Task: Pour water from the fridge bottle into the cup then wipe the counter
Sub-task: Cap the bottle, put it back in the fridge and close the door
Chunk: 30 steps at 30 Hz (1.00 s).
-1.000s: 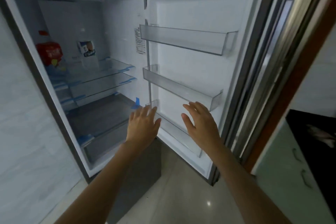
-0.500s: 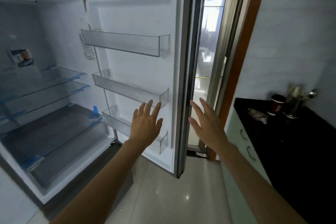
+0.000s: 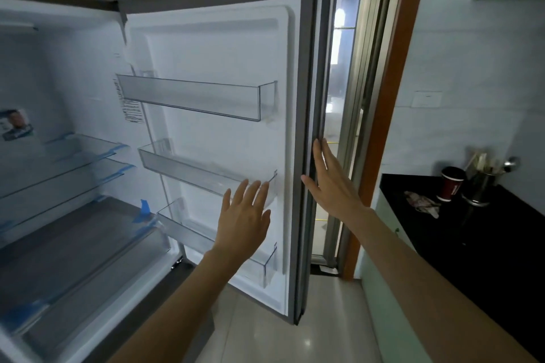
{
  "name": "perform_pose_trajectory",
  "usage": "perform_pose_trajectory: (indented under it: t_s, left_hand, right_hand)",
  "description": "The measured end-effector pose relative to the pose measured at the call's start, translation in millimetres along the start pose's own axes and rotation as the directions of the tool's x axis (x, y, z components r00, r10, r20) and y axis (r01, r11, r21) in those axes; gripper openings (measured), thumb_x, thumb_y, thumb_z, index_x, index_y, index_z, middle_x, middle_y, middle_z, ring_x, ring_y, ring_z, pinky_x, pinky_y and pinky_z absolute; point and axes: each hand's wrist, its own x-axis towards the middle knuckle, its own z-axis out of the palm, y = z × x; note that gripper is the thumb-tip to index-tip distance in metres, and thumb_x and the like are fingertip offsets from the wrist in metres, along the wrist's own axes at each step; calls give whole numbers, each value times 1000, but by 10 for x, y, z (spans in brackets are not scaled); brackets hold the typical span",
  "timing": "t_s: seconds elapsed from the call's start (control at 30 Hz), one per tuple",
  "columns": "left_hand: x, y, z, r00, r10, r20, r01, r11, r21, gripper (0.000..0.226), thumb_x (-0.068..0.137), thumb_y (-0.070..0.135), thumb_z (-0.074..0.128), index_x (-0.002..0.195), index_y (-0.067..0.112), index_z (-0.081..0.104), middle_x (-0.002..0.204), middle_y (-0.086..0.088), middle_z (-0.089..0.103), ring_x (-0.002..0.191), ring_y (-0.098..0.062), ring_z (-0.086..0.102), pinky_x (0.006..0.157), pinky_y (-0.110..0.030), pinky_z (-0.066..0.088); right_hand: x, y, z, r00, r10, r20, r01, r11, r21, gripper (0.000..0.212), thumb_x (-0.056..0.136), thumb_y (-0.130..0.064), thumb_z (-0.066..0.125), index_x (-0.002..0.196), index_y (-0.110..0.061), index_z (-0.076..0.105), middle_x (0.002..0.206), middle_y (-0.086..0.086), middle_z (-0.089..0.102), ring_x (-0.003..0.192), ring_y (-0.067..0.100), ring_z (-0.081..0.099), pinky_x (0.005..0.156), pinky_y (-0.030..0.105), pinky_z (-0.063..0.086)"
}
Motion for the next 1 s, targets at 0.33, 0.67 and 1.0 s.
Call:
perform_pose_trajectory:
  t_s: [0.33, 0.67, 1.0]
  left_hand:
    - [-247, -193, -189, 999, 33, -35, -34, 999, -22, 53, 85, 22, 71, 134, 11, 53, 130, -10, 61, 124, -34, 55, 103, -55, 39]
    - [-814, -647, -802, 999, 7, 38, -8, 1000, 30, 51, 92, 29, 52, 139, 10, 48, 138, -13, 55, 126, -33, 53, 105, -55, 39]
    - [-1479, -1136, -1258, 964, -247, 96, 233, 963, 134, 65, 95, 29, 56, 152, 18, 26, 156, -8, 30, 142, -29, 32, 116, -47, 29]
  right_hand:
    - [-286, -162, 66, 983, -160, -95, 166, 984, 63, 79, 97, -46, 44, 151, -17, -6, 161, 7, -7, 148, 25, 11, 112, 33, 16]
    - [-672, -574, 94, 907, -400, -131, 411, 909, 74, 74, 96, -48, 39, 154, -14, 8, 161, 6, -8, 148, 29, -2, 113, 48, 28]
    - [-899, -1342, 283, 729, -647, -221, 656, 754, -45, 69, 90, -22, 64, 149, -12, 30, 156, 22, 20, 144, 41, 18, 105, 49, 44]
